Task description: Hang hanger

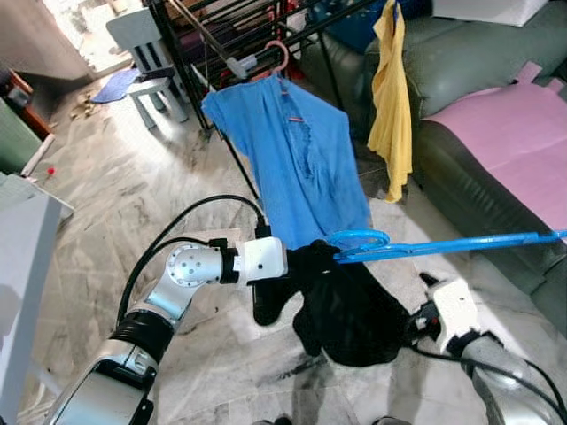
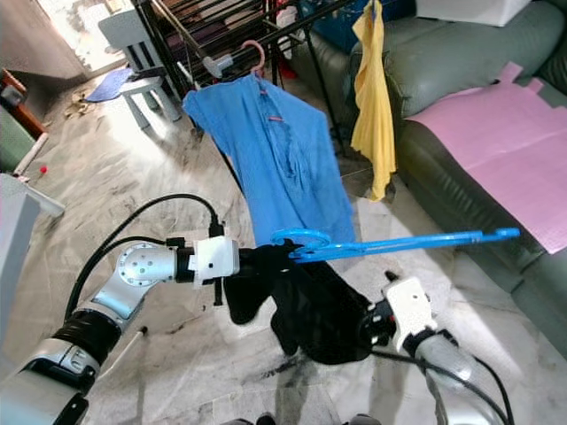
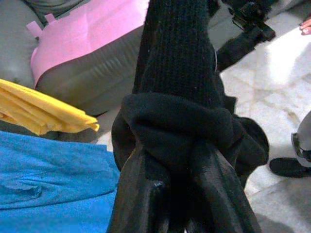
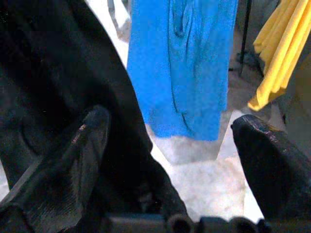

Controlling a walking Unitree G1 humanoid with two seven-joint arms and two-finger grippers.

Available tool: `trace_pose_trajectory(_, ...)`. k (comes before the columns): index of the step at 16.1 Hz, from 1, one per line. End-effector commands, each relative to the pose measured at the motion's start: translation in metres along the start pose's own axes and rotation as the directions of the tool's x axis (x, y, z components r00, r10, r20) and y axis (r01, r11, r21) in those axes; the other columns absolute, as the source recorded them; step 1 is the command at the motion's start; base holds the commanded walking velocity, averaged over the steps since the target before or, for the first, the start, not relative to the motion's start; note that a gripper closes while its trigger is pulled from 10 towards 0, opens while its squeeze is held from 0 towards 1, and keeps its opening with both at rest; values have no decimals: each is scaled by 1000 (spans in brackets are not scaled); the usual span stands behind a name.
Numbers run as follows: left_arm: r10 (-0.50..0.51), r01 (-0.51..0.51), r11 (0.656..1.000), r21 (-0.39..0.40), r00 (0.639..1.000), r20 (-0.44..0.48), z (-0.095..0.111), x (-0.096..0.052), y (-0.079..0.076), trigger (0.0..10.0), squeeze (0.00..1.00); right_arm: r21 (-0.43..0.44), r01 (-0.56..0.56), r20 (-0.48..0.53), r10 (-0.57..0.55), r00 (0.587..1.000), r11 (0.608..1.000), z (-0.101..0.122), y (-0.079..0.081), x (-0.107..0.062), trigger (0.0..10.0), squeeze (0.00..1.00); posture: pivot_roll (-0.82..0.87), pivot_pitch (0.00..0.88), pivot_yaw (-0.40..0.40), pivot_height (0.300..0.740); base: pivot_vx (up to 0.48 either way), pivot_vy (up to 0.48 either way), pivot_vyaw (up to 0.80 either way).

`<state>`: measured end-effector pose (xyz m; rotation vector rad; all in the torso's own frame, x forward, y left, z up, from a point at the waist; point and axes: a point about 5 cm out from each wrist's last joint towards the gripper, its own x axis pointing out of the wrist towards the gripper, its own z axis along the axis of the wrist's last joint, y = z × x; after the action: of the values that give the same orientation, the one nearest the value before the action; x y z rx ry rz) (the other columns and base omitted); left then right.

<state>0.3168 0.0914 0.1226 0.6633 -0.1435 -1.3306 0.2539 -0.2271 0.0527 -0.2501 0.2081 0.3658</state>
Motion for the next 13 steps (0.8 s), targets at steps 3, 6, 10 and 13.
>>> trace_pose_trajectory(3,-1,0,1000,29,999,44,8,-3,5,0,0,-15,-7,45,8,999,1000,10,-3,6,10000,0,-174,124,228,740,0,0,0)
trace_pose_trajectory(6,-8,5,999,36,998,57,11,-3,5,0,0,-25,-9,41,10,999,1000,11,-6,9,10000,0,-175,124,229,740,0,0,0)
trace_pose_trajectory(10,-11,8,999,46,997,82,16,-1,6,0,0,-10,-76,37,77,996,997,12,4,21,10000,0,-164,125,227,740,0,0,0)
trace_pose_trajectory(13,9,-12,998,65,999,36,11,-4,8,0,0,-8,-90,37,90,995,996,9,5,16,10000,0,-160,127,226,740,0,0,0)
